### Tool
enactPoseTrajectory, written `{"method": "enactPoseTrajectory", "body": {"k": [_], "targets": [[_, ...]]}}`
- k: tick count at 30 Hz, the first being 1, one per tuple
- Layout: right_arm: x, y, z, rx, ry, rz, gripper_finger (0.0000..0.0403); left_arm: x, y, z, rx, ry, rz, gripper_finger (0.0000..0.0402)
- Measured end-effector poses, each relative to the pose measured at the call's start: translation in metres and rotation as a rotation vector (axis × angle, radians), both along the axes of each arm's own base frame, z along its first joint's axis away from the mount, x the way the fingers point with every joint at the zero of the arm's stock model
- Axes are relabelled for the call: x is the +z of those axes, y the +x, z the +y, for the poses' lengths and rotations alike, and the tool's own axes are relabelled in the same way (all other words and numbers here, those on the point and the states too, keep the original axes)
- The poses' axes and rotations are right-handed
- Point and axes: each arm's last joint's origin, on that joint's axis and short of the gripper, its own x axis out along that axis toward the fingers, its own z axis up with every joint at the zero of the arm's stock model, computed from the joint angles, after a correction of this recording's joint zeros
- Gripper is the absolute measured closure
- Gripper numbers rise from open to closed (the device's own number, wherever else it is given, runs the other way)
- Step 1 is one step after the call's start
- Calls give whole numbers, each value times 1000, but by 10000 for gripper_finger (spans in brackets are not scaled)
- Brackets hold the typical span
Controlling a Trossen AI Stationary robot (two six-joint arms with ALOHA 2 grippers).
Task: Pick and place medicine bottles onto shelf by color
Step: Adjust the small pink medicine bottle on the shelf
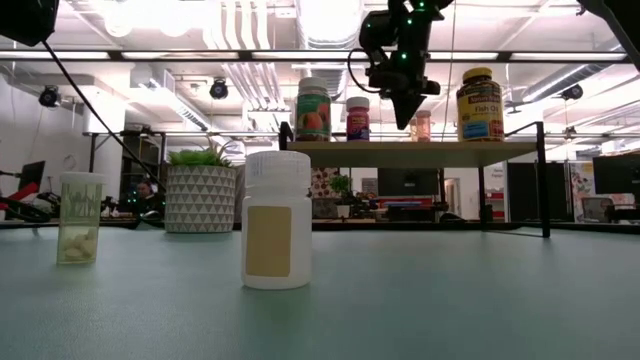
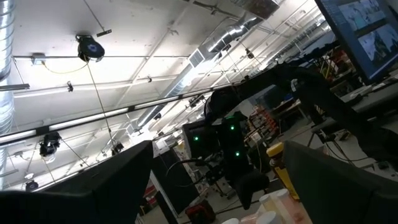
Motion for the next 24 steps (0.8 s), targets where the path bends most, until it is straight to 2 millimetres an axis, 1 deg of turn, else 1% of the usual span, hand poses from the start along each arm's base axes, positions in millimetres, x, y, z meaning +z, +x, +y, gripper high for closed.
{"method": "enactPoseTrajectory", "body": {"k": [3,11,13,16,20,22,24], "targets": [[0,0,0,1,1,2,394,0,0,0,-1,0,0,61],[7,0,0,2,-16,-20,394,0,0,0,-1,0,0,61],[9,-1,-2,-21,-18,-34,394,0,0,0,-1,0,0,61],[9,-5,-9,-110,-9,-65,394,0,0,0,0,0,0,61],[0,-11,-25,-171,12,-49,394,0,0,0,0,0,0,61],[-4,-13,-33,-195,21,-40,388,0,0,0,-1,0,0,61],[-5,-17,-38,-222,26,-44,374,0,0,0,0,0,1,61]]}}
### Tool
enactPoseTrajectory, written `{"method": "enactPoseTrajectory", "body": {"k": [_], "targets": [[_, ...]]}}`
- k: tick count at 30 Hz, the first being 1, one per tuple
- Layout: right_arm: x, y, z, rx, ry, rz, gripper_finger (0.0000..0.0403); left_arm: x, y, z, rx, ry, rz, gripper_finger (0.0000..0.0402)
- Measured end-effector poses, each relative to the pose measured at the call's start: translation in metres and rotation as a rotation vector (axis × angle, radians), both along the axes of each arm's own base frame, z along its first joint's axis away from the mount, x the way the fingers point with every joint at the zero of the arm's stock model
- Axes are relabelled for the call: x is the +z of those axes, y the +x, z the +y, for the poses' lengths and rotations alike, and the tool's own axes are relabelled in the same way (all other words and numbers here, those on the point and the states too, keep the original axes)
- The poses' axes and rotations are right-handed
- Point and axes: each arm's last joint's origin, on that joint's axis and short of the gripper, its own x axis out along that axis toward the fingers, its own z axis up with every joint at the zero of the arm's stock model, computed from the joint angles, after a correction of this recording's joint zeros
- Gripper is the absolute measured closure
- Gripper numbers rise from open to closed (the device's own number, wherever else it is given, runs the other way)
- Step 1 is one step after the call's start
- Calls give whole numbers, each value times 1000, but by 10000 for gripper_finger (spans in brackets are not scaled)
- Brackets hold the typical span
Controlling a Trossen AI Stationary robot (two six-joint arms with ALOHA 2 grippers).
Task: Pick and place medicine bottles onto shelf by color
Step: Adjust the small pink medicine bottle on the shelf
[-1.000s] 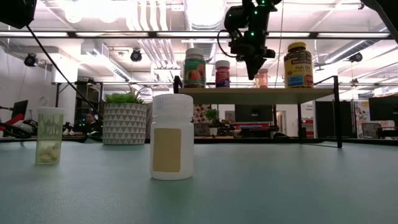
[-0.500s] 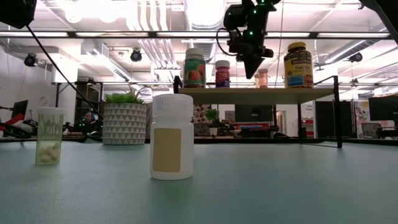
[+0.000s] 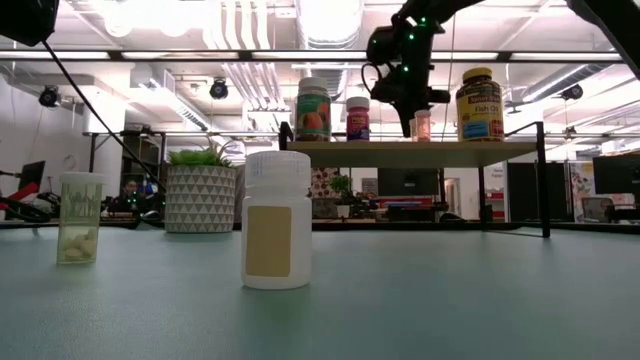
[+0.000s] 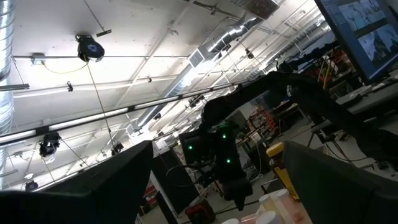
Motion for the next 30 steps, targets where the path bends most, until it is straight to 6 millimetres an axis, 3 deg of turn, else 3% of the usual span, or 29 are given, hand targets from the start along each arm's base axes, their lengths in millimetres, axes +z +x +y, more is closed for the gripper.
{"method": "enactPoseTrajectory", "body": {"k": [12,17,22,30], "targets": [[-1,-4,-5,-29,75,-73,200,-1,0,0,4,0,9,61],[-3,-4,-5,-46,83,-73,148,-1,0,0,5,-1,9,61],[-12,-5,-4,-60,106,-51,132,-1,0,0,5,-1,9,61],[-30,-5,-4,-64,134,-17,159,-1,0,0,5,-1,9,61]]}}
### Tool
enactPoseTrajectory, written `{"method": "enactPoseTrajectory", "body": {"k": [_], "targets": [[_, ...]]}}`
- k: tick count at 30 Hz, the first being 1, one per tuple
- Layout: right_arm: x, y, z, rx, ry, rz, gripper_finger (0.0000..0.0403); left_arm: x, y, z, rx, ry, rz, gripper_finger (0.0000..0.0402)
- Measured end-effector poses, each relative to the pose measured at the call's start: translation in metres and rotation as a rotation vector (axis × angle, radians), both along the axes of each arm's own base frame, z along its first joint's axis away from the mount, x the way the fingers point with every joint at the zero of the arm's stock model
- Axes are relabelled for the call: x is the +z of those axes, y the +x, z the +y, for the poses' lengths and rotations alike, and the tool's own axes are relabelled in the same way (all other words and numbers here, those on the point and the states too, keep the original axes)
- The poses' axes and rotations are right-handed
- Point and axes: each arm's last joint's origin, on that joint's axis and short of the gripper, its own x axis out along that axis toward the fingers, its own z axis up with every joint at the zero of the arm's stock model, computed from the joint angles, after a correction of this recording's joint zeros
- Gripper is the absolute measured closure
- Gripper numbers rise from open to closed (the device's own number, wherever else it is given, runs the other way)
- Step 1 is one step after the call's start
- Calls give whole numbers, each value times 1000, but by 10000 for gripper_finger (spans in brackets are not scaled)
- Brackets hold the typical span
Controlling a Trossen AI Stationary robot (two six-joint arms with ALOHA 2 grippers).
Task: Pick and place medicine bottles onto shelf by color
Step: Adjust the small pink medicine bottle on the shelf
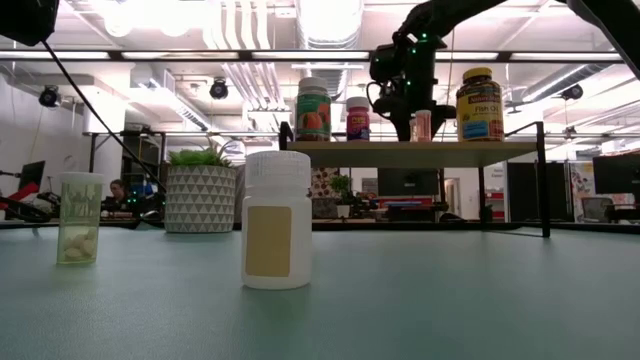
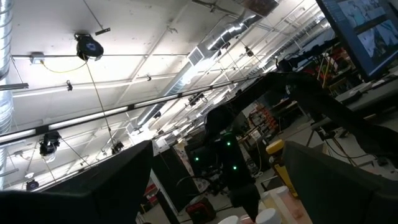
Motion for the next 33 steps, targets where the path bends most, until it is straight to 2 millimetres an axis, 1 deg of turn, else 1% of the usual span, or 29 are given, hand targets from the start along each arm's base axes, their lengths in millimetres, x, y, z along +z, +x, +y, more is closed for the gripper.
{"method": "enactPoseTrajectory", "body": {"k": [6,18,22,25,28,31,33], "targets": [[-4,3,-2,-2,-19,-21,200,0,0,0,0,0,0,61],[-6,4,-3,-1,-25,-30,314,0,0,0,0,0,0,61],[-3,4,-4,9,-32,-34,333,0,0,0,-1,-2,-1,61],[5,5,-4,15,-54,-56,334,0,0,0,-3,-4,-2,61],[20,6,-5,24,-84,-85,328,0,0,0,-3,-4,-2,61],[40,6,0,50,-107,-113,327,0,0,0,-3,-4,-2,61],[57,6,8,77,-108,-141,328,-2,1,0,-4,0,11,61]]}}
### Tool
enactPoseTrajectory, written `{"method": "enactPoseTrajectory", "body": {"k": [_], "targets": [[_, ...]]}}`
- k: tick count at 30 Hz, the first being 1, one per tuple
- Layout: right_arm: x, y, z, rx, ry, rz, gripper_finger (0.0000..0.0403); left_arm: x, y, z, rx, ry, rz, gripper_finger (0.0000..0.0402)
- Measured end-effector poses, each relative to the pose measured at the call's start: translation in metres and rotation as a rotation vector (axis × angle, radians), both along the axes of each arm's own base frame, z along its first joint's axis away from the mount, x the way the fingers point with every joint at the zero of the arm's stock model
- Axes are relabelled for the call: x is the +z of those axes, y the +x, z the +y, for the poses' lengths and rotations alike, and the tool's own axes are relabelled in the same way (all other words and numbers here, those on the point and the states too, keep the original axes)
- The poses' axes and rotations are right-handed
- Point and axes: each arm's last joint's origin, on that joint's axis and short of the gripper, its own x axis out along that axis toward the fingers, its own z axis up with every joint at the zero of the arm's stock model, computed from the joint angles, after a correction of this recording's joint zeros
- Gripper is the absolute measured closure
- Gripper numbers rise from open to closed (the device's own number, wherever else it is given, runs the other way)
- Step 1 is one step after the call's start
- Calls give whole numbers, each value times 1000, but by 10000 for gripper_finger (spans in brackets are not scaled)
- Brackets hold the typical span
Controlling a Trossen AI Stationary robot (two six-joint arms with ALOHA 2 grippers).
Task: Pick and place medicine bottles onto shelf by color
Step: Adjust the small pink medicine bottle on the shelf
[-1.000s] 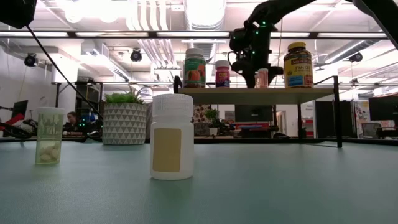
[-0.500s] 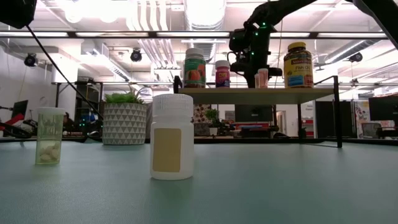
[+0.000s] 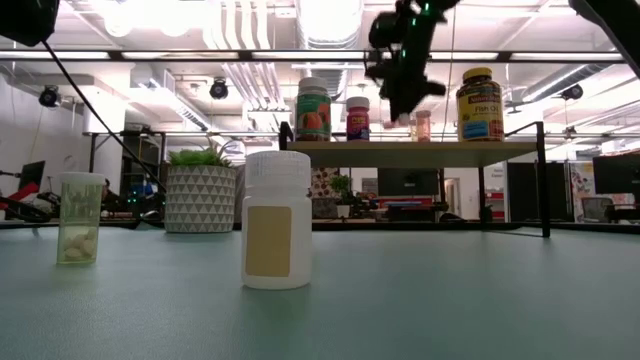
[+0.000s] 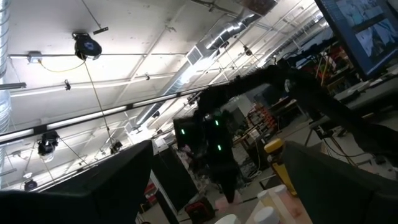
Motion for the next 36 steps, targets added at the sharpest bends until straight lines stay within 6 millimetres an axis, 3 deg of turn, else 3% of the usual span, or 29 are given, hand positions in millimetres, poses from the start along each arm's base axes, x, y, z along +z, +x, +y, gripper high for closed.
{"method": "enactPoseTrajectory", "body": {"k": [4,10,14,19,23,28,36], "targets": [[31,5,29,126,16,-38,328,-3,3,-2,-12,17,19,61],[69,11,91,285,13,-66,325,-7,15,-6,-19,35,57,61],[76,21,132,412,129,-151,328,-9,29,-11,-27,63,121,61],[77,34,179,549,274,-204,327,-19,49,-20,-85,157,323,61],[66,43,209,634,344,-162,329,-19,65,-26,-156,144,404,61],[35,53,242,714,423,-43,329,-21,80,-34,-250,125,433,61],[-15,68,263,732,458,25,327,-38,115,-49,-417,62,472,61]]}}
